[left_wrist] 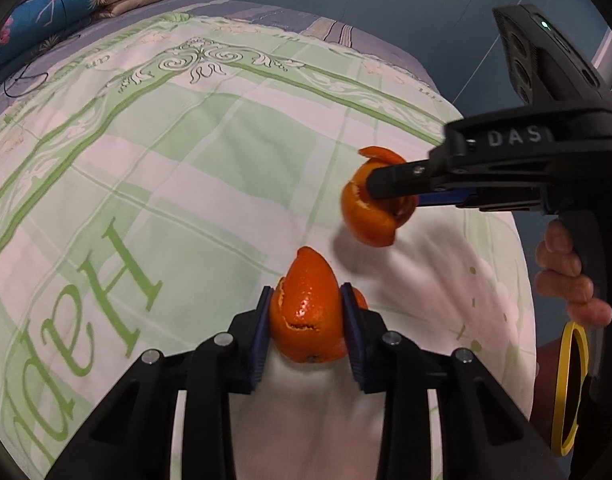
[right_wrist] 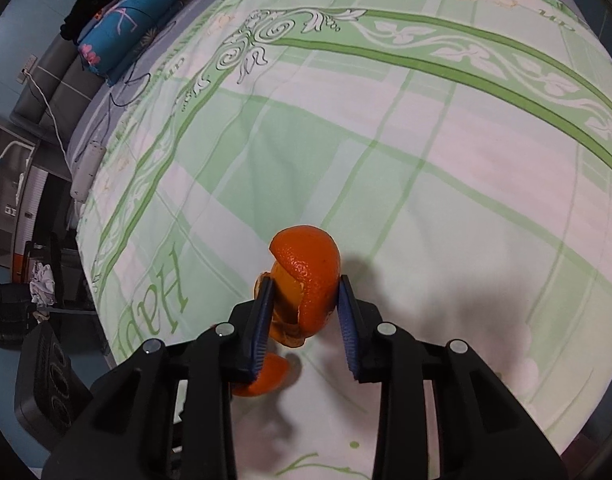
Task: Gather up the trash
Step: 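Grasp one orange peel with left tool while right tool grasps the other peel, then lift both orange peels and carry them over the yellow-rimmed bin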
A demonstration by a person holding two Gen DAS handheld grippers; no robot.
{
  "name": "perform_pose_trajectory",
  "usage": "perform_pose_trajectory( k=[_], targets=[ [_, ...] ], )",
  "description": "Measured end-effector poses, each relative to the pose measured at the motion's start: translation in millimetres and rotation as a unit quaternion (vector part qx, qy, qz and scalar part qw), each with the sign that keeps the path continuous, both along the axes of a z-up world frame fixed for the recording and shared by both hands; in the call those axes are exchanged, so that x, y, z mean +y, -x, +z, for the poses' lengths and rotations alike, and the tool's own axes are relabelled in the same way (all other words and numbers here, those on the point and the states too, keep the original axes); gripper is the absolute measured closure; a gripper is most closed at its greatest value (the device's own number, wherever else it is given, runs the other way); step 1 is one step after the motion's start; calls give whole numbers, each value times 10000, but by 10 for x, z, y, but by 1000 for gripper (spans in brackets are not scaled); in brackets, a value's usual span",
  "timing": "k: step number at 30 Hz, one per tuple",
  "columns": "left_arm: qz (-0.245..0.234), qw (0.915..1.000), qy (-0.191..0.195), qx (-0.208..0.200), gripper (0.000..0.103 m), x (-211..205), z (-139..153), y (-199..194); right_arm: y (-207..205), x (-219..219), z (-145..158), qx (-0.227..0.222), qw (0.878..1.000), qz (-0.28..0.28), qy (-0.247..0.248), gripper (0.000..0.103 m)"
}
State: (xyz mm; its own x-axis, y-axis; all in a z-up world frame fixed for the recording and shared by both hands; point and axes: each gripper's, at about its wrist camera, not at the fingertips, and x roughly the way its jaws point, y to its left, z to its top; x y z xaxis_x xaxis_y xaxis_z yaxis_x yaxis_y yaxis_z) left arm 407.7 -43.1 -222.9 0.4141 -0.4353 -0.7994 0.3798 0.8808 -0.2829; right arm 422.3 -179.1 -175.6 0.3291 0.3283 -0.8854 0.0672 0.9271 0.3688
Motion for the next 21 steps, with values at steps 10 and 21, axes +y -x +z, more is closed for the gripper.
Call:
perform_pose_trajectory(
  k=[10,21],
  targets=[
    [47,9992,-96,-391,72,205,446,430,662,-211,494,-504,9986,97,-158,73],
    [-209,9948,105,-991,72,157,1129,1193,1527,-594,994,-1082,9939,-87,-181,73]
  ],
)
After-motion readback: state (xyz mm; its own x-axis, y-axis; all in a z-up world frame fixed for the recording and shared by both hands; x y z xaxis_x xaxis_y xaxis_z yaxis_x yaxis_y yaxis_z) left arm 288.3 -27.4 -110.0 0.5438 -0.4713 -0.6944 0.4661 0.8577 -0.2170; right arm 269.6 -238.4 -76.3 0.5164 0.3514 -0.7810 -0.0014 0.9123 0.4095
